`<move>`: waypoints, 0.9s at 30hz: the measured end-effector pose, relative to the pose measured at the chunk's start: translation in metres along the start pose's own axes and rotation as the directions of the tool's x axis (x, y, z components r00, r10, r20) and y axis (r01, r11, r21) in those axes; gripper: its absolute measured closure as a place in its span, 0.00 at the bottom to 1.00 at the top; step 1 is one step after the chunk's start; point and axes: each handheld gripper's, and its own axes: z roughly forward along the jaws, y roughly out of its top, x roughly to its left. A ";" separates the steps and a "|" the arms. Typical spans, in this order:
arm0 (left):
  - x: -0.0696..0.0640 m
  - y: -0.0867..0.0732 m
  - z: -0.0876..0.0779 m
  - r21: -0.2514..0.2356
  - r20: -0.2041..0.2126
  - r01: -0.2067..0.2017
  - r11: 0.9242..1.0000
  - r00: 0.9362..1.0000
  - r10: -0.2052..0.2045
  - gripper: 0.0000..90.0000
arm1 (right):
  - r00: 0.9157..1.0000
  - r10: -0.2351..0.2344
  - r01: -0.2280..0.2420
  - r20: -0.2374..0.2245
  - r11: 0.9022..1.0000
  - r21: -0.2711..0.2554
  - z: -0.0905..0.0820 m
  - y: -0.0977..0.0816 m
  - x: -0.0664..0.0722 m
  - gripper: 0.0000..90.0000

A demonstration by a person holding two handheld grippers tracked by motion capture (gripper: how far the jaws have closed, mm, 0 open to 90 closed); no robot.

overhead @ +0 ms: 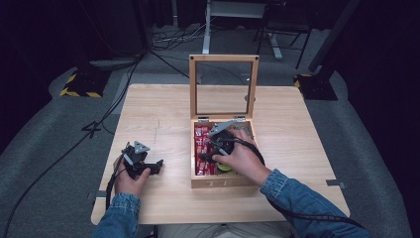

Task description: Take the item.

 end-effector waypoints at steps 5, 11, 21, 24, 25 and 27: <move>0.000 0.000 0.000 0.000 -0.001 0.000 1.000 1.000 0.000 0.13 | 1.000 0.008 -0.009 0.013 1.000 0.011 0.006 0.001 0.003 0.40; 0.000 0.000 0.000 0.000 -0.001 -0.002 1.000 1.000 0.002 0.13 | 1.000 0.010 -0.010 0.015 1.000 0.010 0.012 0.001 0.005 0.36; 0.000 0.000 0.000 0.000 0.000 0.000 1.000 1.000 0.000 0.13 | 1.000 0.004 -0.005 0.019 1.000 0.014 0.015 0.001 0.004 0.40; 0.000 0.000 0.000 0.000 0.000 0.000 1.000 1.000 0.000 0.13 | 1.000 -0.005 0.005 0.023 1.000 0.023 0.015 0.001 0.003 0.47; 0.000 0.000 0.000 0.000 0.000 -0.001 1.000 1.000 0.001 0.13 | 1.000 -0.004 0.003 0.021 1.000 0.025 0.015 0.001 0.003 0.51; 0.000 0.000 0.000 0.000 0.000 0.000 1.000 1.000 0.000 0.13 | 1.000 -0.011 0.010 0.020 0.999 0.043 0.013 0.001 0.002 0.61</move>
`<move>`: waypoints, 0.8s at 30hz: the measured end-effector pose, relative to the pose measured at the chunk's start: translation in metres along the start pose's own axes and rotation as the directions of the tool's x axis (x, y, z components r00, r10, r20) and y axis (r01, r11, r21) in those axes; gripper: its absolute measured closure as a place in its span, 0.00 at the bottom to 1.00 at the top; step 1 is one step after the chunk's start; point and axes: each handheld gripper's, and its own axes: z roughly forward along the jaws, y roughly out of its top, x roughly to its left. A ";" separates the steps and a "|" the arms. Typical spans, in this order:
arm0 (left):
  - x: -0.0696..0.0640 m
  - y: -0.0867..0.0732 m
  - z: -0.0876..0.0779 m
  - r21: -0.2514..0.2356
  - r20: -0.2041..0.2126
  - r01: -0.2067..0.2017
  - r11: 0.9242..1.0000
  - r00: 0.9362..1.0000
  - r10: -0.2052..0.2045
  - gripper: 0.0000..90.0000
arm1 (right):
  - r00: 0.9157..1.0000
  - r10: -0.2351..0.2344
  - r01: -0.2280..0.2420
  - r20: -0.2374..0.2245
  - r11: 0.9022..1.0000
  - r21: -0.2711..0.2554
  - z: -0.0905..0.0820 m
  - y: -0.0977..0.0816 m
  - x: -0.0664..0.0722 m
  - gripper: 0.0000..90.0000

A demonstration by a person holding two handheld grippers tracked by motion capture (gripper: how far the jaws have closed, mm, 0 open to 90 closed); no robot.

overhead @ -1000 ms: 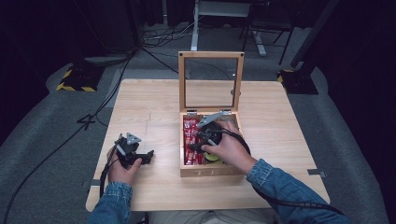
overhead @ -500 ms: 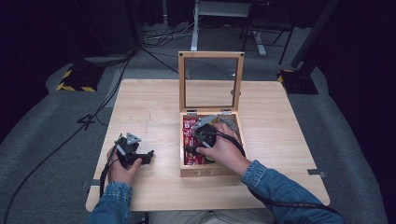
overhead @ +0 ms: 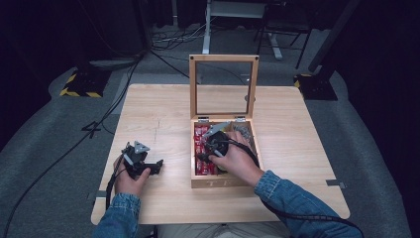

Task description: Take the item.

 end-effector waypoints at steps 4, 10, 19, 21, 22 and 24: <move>0.000 0.000 0.000 0.000 0.000 -0.001 1.000 1.000 0.001 0.13 | 1.000 0.020 -0.020 -0.014 1.000 0.011 -0.003 -0.001 -0.002 0.75; 0.000 0.000 0.000 0.000 0.000 0.000 1.000 1.000 0.000 0.13 | 0.997 0.072 -0.072 -0.029 0.997 -0.007 -0.007 -0.002 -0.002 0.84; 0.000 0.000 0.000 0.000 0.000 0.000 1.000 1.000 0.000 0.13 | 0.993 0.097 -0.102 -0.066 0.992 -0.071 -0.022 0.006 0.001 0.88; 0.000 0.000 0.000 0.000 0.000 0.000 1.000 1.000 0.000 0.13 | 0.992 0.099 -0.106 -0.074 0.991 -0.086 -0.026 0.008 0.000 0.88; 0.000 0.000 0.000 0.000 0.000 0.000 1.000 1.000 0.000 0.13 | 0.992 0.101 -0.108 -0.077 0.990 -0.092 -0.028 0.009 0.000 0.88; 0.000 0.000 0.000 0.000 0.000 -0.001 1.000 1.000 0.001 0.13 | 0.992 0.099 -0.107 -0.081 0.989 -0.104 -0.032 0.010 0.000 0.88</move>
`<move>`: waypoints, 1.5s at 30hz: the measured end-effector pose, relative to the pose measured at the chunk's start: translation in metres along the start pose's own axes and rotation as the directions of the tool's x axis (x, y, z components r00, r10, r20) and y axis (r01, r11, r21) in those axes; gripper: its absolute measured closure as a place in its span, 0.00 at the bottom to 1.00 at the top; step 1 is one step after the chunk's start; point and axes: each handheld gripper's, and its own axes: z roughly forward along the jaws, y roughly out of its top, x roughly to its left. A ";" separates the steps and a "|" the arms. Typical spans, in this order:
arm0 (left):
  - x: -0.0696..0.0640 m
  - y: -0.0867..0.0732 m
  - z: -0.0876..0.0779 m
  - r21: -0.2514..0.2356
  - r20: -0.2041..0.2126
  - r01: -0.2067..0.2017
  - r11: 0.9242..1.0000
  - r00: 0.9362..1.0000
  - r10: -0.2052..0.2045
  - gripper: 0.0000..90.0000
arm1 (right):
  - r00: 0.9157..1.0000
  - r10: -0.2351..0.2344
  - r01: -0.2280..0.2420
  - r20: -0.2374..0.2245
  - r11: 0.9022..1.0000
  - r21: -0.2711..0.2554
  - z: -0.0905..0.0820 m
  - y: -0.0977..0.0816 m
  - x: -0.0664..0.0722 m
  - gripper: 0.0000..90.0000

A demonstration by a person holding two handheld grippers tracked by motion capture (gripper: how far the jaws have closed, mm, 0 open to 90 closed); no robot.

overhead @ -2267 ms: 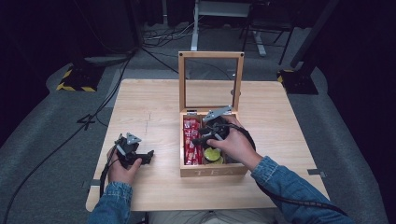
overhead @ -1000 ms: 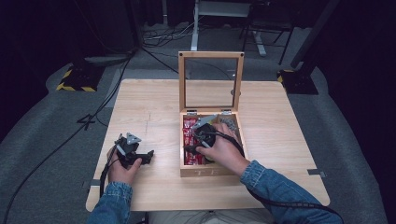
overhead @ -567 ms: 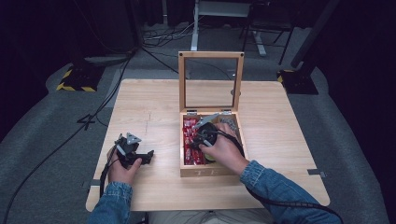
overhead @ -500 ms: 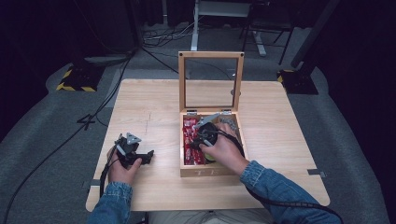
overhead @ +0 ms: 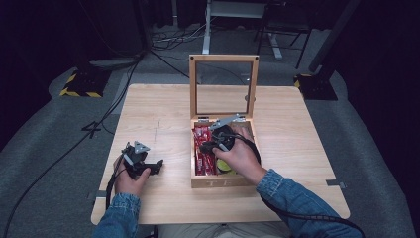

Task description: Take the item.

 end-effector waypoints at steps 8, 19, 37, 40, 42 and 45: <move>0.000 0.000 0.000 0.001 0.000 0.001 1.000 1.000 -0.001 0.13 | 1.000 -0.004 0.004 -0.005 0.999 -0.047 -0.014 0.005 -0.002 0.88; 0.000 0.000 0.000 0.001 0.000 0.001 1.000 1.000 -0.001 0.13 | 1.000 -0.024 0.024 0.010 0.994 -0.104 -0.045 0.013 -0.009 0.88; 0.000 0.000 0.000 -0.001 0.003 -0.002 1.000 1.000 0.002 0.13 | 0.997 -0.002 0.017 0.080 0.981 -0.194 -0.107 0.003 -0.042 0.88; 0.000 0.000 0.000 -0.001 0.004 -0.003 1.000 1.000 0.003 0.13 | 0.995 0.013 0.007 0.096 0.979 -0.205 -0.117 -0.002 -0.049 0.88; 0.001 0.000 0.000 0.001 0.005 -0.003 1.000 1.000 0.003 0.13 | 0.994 0.021 0.002 0.106 0.977 -0.212 -0.123 -0.006 -0.053 0.88; 0.001 0.000 0.000 0.000 0.005 -0.002 1.000 1.000 0.002 0.13 | 0.992 0.032 -0.003 0.124 0.974 -0.225 -0.133 -0.013 -0.059 0.88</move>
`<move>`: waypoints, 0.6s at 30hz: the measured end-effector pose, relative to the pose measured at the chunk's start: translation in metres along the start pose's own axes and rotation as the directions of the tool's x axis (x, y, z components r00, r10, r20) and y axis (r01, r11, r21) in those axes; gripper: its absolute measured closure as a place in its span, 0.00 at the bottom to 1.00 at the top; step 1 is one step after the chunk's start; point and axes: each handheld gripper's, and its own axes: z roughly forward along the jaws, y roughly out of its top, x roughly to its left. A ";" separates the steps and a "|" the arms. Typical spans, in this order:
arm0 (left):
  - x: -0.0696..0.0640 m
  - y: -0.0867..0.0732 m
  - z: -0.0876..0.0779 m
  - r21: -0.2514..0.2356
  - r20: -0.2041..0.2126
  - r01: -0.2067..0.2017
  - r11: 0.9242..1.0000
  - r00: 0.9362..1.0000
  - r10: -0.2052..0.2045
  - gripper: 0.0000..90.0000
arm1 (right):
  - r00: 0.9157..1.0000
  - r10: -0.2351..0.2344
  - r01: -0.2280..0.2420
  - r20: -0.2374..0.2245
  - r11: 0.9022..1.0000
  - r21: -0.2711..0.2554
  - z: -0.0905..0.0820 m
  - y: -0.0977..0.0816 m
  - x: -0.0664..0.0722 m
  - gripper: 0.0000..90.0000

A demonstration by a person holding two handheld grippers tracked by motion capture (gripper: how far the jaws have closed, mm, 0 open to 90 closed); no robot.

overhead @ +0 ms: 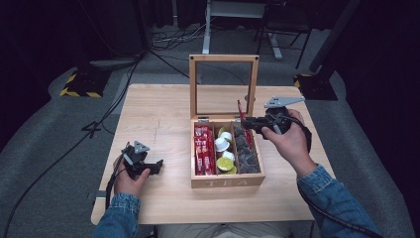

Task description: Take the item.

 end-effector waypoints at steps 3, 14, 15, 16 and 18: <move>0.000 0.000 0.000 -0.001 0.001 0.000 1.000 1.000 0.000 0.13 | 1.000 0.008 -0.008 0.021 1.000 -0.005 -0.010 -0.005 -0.009 0.88; 0.001 0.001 0.001 -0.002 0.005 0.000 1.000 1.000 0.000 0.13 | 0.993 0.062 -0.057 0.102 0.997 -0.053 -0.043 -0.042 -0.048 0.88; 0.001 0.001 0.001 -0.001 0.004 0.000 1.000 1.000 0.000 0.13 | 0.992 0.067 -0.063 0.106 0.997 -0.045 -0.045 -0.045 -0.051 0.88; 0.001 0.001 0.001 -0.002 0.004 0.000 1.000 1.000 0.000 0.13 | 0.992 0.063 -0.060 0.108 0.998 -0.031 -0.047 -0.047 -0.054 0.88; 0.001 0.001 0.001 -0.002 0.004 0.000 1.000 1.000 0.000 0.14 | 0.991 0.051 -0.048 0.121 0.998 -0.034 -0.051 -0.051 -0.057 0.88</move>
